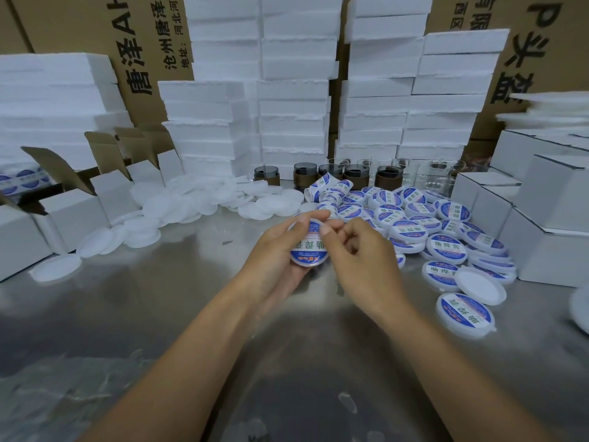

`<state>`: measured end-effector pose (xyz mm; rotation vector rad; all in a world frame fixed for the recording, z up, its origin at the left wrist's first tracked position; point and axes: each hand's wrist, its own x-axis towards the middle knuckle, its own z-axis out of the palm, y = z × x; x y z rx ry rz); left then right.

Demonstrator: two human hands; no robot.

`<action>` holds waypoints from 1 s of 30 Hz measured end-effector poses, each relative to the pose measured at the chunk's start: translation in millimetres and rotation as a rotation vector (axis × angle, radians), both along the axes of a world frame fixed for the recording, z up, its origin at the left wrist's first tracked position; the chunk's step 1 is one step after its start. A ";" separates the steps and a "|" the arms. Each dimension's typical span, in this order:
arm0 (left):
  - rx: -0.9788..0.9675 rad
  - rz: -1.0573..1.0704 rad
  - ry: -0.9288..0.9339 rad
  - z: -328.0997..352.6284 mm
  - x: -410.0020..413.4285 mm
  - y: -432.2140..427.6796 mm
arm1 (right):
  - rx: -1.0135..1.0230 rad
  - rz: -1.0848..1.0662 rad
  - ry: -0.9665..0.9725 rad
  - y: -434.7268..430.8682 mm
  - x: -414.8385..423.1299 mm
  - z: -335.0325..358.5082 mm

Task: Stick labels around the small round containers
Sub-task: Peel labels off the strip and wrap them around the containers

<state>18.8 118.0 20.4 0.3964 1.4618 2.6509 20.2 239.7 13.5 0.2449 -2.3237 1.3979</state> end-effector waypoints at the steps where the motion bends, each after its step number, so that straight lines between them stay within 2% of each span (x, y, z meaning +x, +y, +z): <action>1: 0.020 0.004 0.002 0.1 -0.1 0.2 | -0.128 0.085 -0.074 -1.2 0.6 2.3; 3: 0.035 0.006 0.011 0.4 0.3 0.6 | -0.322 0.241 -0.188 -2.0 2.0 7.8; 7: 0.000 0.007 0.026 0.4 -1.1 0.5 | -0.357 0.366 -0.181 -0.4 2.5 9.6; 12: -0.277 0.161 0.069 -7.4 -1.4 0.7 | -0.426 0.211 -0.130 0.5 -1.3 7.3; 20: -0.486 0.208 0.150 -11.0 -0.6 3.7 | -0.387 0.045 -0.045 2.9 -3.6 3.5; 30: -0.474 0.260 0.190 -9.7 0.5 2.7 | -0.387 0.139 -0.085 2.7 -3.3 2.1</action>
